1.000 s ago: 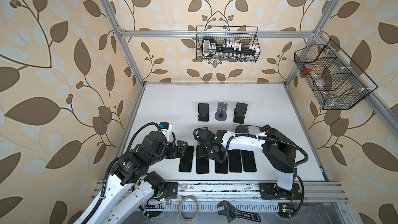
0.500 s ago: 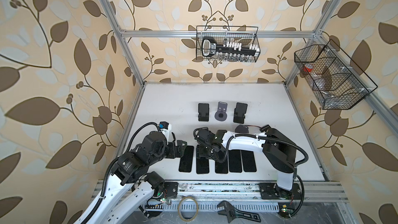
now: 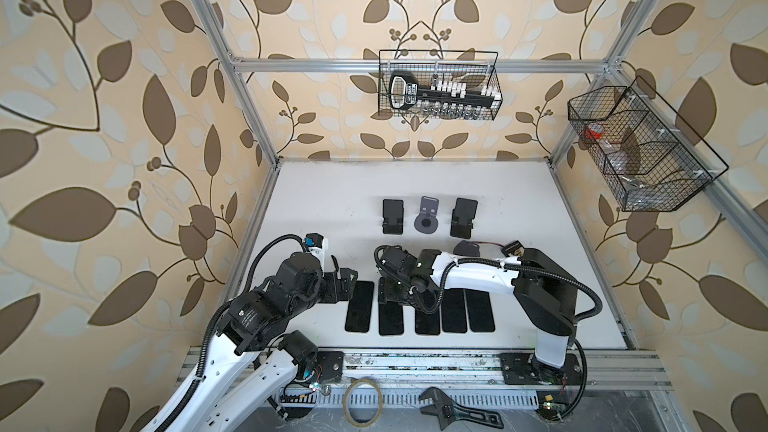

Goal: Remove the phone from the phone stand
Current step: 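Set the green phone flat beside the other phones and open the right gripper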

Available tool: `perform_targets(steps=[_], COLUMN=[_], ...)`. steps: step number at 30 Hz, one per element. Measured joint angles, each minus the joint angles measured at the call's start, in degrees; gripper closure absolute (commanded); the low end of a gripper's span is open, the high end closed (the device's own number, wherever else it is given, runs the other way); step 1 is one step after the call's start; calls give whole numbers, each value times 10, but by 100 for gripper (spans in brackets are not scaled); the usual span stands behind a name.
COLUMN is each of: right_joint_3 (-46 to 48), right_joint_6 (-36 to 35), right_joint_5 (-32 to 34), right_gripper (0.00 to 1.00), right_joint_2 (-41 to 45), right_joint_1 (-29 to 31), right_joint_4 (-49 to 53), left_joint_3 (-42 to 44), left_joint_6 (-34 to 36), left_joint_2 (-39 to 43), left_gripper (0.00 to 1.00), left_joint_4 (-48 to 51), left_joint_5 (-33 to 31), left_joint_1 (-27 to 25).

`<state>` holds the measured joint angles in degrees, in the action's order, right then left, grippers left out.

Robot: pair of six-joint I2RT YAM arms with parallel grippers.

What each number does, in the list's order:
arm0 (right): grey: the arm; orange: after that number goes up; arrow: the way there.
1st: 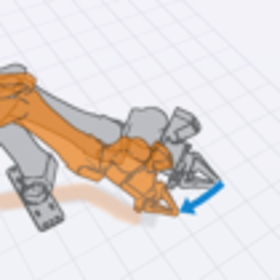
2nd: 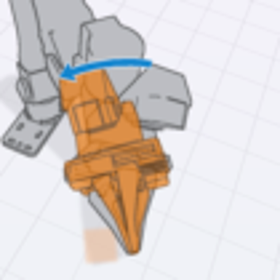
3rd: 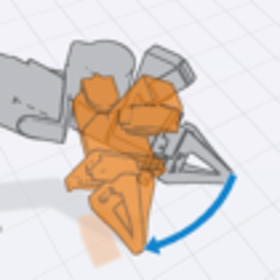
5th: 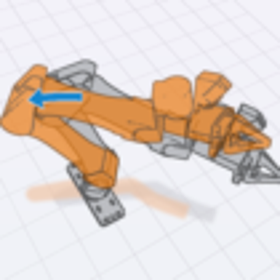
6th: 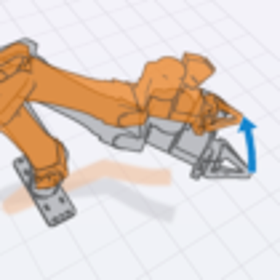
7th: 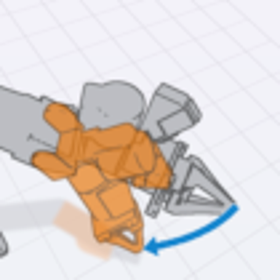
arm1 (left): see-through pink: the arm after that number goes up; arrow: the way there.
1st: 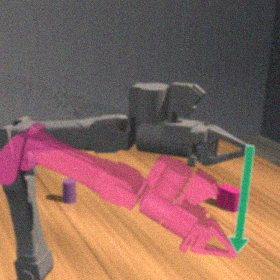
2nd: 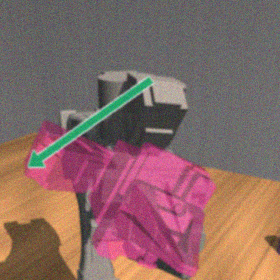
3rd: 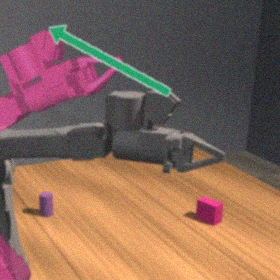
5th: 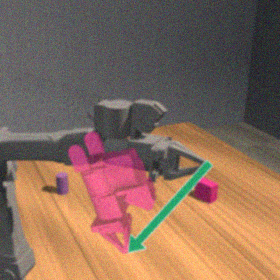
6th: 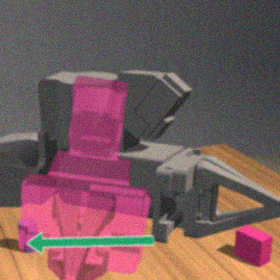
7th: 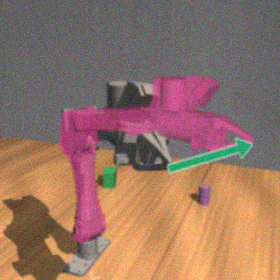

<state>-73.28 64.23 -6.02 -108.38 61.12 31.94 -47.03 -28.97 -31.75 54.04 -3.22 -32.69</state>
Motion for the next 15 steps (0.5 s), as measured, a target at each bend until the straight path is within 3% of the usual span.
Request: perform_targets(steps=[15], right_joint_3=[4], right_joint_6=[-24], right_joint_5=[30], right_gripper=[17], right_joint_2=[54], right_joint_1=[4], right_joint_4=[14], left_joint_3=[0], left_joint_6=[1], left_joint_2=[-31], left_gripper=[5], left_joint_4=[0], left_joint_5=[-30], left_joint_1=[0])
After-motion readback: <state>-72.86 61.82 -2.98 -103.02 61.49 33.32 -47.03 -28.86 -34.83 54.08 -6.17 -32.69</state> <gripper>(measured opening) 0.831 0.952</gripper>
